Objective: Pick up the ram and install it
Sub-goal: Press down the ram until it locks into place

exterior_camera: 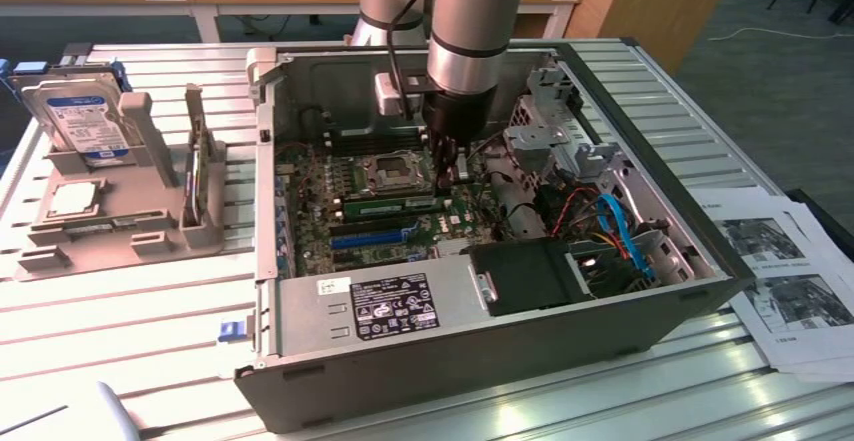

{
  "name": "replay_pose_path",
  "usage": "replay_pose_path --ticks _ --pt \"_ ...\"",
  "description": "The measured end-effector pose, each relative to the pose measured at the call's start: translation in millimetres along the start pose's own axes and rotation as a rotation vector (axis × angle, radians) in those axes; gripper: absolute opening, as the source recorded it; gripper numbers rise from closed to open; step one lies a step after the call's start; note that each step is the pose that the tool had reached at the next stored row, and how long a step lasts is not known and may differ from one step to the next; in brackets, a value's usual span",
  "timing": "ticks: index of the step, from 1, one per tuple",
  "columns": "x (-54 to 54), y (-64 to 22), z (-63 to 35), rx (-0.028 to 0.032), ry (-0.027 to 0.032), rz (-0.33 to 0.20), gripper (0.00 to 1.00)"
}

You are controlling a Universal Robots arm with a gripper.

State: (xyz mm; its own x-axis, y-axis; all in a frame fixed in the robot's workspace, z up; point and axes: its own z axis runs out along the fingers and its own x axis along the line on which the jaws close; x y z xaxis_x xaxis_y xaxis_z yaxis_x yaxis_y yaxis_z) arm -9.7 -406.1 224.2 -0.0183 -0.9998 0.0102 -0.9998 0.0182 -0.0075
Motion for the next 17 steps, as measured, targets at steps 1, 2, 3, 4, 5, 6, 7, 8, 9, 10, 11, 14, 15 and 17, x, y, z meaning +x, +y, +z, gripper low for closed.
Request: replay_pose_path --ticks 1,2,3,4,5,6,7,8,9,10,11,14,15,17 --pt "0.0 0.0 0.1 0.0000 0.0000 0.000 0.10" --pt "0.0 0.0 0.1 0.0000 0.0000 0.000 0.10" --pt "0.0 0.0 0.2 0.0000 -0.0001 0.000 0.10" --pt "0.0 0.0 0.2 0.0001 -0.0002 0.000 0.10" --pt "0.0 0.0 0.3 0.0001 -0.0003 0.000 0.10" --pt "0.0 0.0 0.3 0.0000 -0.0001 0.000 0.10" --pt "0.0 0.0 0.6 0.0001 -0.0003 0.000 0.10" --pt "0.0 0.0 0.8 0.0002 -0.0002 0.000 0.10" --pt "0.0 0.0 1.1 0.0002 -0.0002 0.000 0.10" --pt "0.0 0.0 1.4 0.0000 0.0000 0.000 0.10" --pt "0.1 0.0 1.5 -0.0001 0.0002 0.000 0.10" --pt "0.0 0.0 1.6 0.0000 0.0000 0.000 0.10" --pt "0.0 0.0 1.7 0.0000 -0.0002 0.000 0.10" --pt "-0.1 0.0 1.0 0.0002 -0.0010 0.000 0.10"
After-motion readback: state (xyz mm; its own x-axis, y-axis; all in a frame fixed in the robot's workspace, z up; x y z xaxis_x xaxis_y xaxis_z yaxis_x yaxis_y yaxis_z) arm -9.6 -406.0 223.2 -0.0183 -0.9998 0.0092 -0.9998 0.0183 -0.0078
